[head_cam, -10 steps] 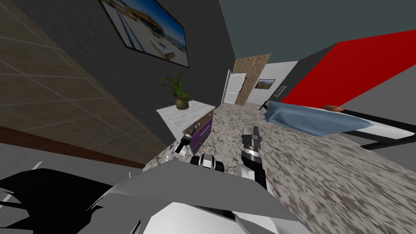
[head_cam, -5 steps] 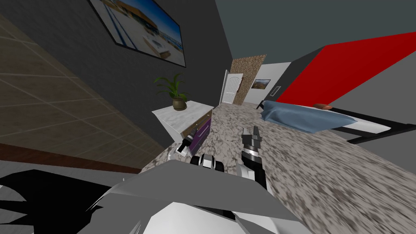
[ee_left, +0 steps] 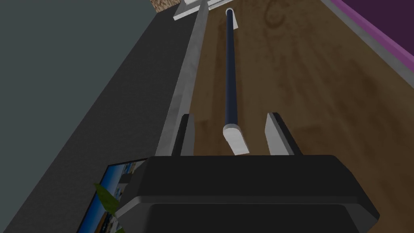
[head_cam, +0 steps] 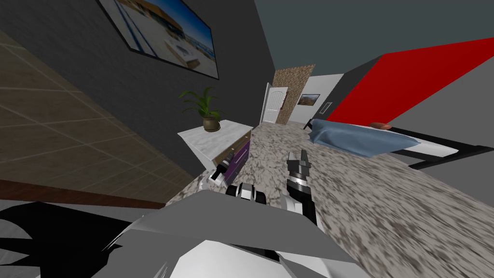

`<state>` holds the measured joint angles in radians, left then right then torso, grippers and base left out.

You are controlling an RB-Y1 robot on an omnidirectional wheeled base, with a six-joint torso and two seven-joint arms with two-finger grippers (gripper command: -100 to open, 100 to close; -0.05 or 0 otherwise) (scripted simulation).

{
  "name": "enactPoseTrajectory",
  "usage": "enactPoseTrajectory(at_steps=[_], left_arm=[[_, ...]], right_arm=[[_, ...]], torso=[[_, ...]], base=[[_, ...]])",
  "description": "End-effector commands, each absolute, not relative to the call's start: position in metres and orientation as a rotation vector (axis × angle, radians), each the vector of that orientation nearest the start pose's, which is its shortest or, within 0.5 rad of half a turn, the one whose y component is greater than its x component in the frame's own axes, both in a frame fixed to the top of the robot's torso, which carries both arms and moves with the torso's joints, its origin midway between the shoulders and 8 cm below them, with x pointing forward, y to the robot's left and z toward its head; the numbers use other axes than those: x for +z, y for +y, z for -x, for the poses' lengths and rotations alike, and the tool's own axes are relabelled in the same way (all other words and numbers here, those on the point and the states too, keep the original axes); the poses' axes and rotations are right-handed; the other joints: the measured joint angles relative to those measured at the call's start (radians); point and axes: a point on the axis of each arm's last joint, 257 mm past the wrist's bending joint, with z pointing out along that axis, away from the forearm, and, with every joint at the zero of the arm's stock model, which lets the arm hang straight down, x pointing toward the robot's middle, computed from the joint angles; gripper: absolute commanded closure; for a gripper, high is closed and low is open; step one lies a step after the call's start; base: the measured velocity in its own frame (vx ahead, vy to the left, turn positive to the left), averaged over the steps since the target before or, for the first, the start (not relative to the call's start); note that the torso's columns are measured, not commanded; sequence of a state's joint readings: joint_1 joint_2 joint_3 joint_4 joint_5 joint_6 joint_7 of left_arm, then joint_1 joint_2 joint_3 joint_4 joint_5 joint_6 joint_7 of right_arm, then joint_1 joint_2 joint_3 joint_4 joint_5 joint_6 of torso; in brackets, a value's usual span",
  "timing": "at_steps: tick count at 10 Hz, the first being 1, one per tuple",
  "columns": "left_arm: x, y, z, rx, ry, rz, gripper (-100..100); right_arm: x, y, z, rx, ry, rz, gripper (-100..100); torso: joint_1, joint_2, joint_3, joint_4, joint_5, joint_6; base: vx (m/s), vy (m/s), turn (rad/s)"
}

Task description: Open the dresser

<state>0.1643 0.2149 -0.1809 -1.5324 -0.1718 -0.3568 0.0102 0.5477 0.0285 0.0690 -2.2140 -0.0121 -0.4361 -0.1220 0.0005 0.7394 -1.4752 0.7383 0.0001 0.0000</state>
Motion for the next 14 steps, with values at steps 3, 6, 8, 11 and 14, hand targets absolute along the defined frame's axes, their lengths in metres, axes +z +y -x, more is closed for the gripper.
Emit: enactPoseTrajectory(at_steps=[3,6,8,11,14], left_arm=[[-0.2473,0.1836,-0.4752,-1.181,1.392,0.745,100],[-0.247,0.185,-0.478,-1.175,1.403,0.747,-100],[-0.2471,0.1872,-0.4797,-1.169,1.411,0.748,-100],[-0.2468,0.1901,-0.4815,-1.163,1.419,0.748,-100],[-0.246,0.1872,-0.4816,-1.165,1.42,0.751,100]], right_arm=[[-0.0346,-0.2685,-0.3634,1.429,0.658,-0.889,0],[-0.0346,-0.2685,-0.3634,1.429,0.658,-0.889,0],[-0.0347,-0.2687,-0.3633,1.428,0.659,-0.889,0],[-0.0347,-0.2687,-0.3633,1.428,0.659,-0.889,0],[-0.0346,-0.2686,-0.3634,1.429,0.658,-0.889,0]], torso=[[-0.005,0.002,0.001,0.001,-0.002,0.0],[0.005,-0.004,-0.002,-0.001,0.001,0.0],[0.01,-0.006,-0.004,-0.002,0.003,0.0],[-0.001,-0.001,-0.001,0.0,0.0,0.0],[-0.004,0.001,0.001,0.0,-0.001,0.0]], base=[[-0.064,-0.157,0.005],[-0.033,-0.073,-0.008],[0.064,0.138,-0.031],[0.058,0.134,-0.027],[-0.009,-0.02,0.002]])
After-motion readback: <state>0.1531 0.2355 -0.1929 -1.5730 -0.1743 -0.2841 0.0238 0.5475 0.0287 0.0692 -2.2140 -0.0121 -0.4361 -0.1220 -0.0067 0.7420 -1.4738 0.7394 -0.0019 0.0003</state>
